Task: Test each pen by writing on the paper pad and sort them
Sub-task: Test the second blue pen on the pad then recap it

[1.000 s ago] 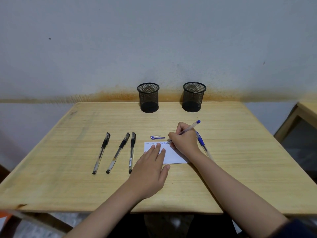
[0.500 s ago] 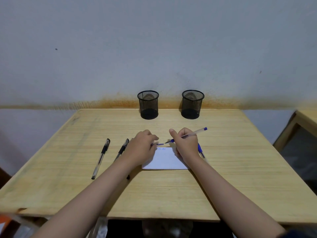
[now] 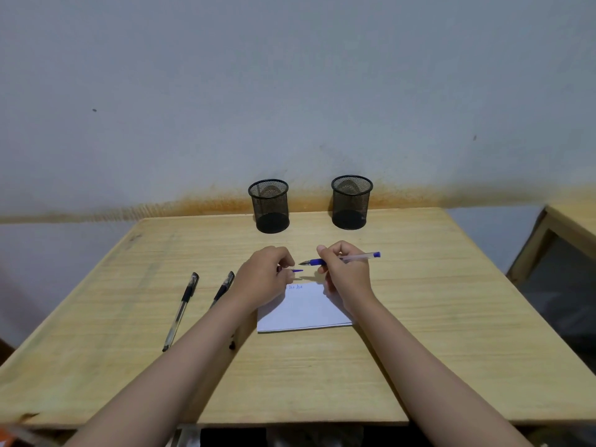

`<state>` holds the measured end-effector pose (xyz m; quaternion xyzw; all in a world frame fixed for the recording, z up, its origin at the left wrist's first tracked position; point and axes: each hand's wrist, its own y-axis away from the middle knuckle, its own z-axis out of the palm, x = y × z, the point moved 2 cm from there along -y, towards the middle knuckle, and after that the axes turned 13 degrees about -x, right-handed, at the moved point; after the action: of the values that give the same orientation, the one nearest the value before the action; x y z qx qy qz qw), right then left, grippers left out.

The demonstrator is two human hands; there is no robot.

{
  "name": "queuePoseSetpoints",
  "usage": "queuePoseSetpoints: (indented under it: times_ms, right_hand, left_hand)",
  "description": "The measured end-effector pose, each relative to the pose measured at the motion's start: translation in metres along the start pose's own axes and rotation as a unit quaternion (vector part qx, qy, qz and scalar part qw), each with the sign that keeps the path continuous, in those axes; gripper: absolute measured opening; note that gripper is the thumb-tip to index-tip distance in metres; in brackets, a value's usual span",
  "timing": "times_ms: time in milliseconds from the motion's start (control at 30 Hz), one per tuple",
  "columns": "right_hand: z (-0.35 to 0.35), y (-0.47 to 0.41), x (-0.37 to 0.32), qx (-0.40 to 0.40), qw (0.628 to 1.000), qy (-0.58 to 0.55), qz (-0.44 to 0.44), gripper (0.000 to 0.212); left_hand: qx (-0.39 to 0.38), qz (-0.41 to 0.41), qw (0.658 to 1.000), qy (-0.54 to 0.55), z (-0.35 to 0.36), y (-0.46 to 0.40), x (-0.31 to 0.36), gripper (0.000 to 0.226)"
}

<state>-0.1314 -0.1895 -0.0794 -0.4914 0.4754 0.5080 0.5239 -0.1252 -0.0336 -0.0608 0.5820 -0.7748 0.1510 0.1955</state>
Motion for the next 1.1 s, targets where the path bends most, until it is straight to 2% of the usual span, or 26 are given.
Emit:
queuePoseSetpoints:
  times_ms: [167,367,600,967,1100]
  right_hand:
    - [0.002,-0.001,0.002,-0.003,1.000,0.026,-0.007,0.022]
    - [0.005,0.007,-0.003,-0.070,0.997,0.021,-0.031,0.020]
    - [0.006,0.010,-0.011,-0.052,0.997,0.018,-0.057,0.020]
    - [0.001,0.010,-0.013,-0.074,0.995,-0.019,-0.066,0.017]
    - [0.004,0.011,-0.015,-0.109,0.991,-0.037,-0.073,0.017]
  left_hand:
    - [0.004,0.029,0.997,0.075,-0.007,0.008,0.006,0.008]
    - [0.033,0.040,0.990,0.133,-0.009,0.014,0.007,0.009]
    - [0.071,0.028,0.976,0.203,-0.015,0.018,0.003,0.014]
    - [0.079,0.007,0.949,0.306,-0.014,0.019,0.000,0.014]
    - [0.068,0.013,0.939,0.335,-0.017,0.021,0.004,0.014]
